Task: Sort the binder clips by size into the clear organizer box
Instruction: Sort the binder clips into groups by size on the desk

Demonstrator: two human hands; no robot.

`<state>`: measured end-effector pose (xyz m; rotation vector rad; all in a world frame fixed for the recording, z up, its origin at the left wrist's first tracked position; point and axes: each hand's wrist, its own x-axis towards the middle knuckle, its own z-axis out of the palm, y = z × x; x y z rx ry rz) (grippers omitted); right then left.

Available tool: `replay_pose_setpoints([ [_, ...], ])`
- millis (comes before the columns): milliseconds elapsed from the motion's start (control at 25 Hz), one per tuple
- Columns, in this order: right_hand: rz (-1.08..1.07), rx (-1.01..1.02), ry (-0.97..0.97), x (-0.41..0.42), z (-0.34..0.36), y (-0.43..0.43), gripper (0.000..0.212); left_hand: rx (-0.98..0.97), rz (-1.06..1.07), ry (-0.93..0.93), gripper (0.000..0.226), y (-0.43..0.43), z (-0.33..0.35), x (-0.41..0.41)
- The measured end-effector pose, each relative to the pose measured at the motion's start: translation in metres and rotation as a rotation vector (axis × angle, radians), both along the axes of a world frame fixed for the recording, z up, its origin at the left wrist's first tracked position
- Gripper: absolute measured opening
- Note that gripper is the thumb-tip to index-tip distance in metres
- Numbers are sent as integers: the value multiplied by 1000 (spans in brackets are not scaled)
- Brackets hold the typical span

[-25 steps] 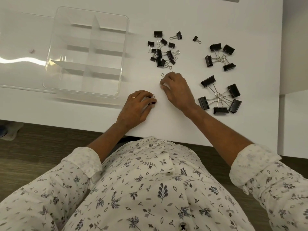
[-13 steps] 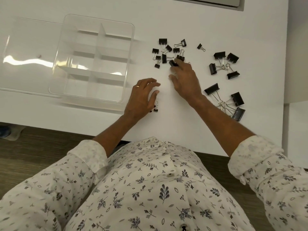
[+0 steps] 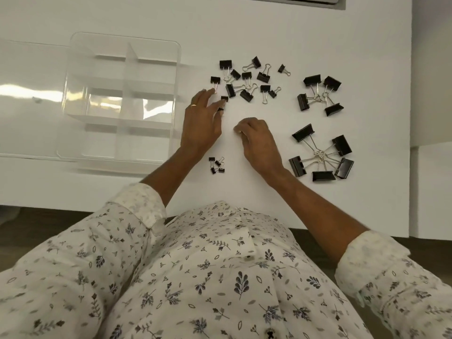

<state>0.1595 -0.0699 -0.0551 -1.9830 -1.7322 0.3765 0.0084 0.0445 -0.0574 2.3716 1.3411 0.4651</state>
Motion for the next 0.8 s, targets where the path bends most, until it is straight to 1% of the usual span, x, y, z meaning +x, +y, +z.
replay_pose_setpoints([
  [80, 36, 1, 31, -3, 4, 12, 28, -28, 11, -92, 33, -17, 0, -8],
  [160, 63, -17, 49, -6, 7, 25, 40, -93, 91, -209, 37, -24, 3, -13],
  [240, 107, -45, -9, -6, 5, 40, 47, -116, 161, -296, 40, -19, 5, -15],
  [320, 181, -77, -105, -6, 4, 50, 42, -113, 177, -348, 45, -10, 6, -14],
  [400, 257, -81, -122, -3, 6, 48, 29, -119, 177, -366, 48, 2, 9, -9],
  [480, 279, -45, -103, 3, 9, 35, 21, -111, 162, -340, 45, 14, 8, -2],
  [600, 209, -40, -51, 15, 10, 8, 18, -118, 112, -206, 39, 29, 4, 9],
  [720, 134, -87, -9, 24, 8, -4, 27, -60, 51, -56, 39, 33, -3, 7],
  [800, 76, -82, 14, 33, 7, -1, 34, -37, 30, -8, 42, 30, -8, 3],
])
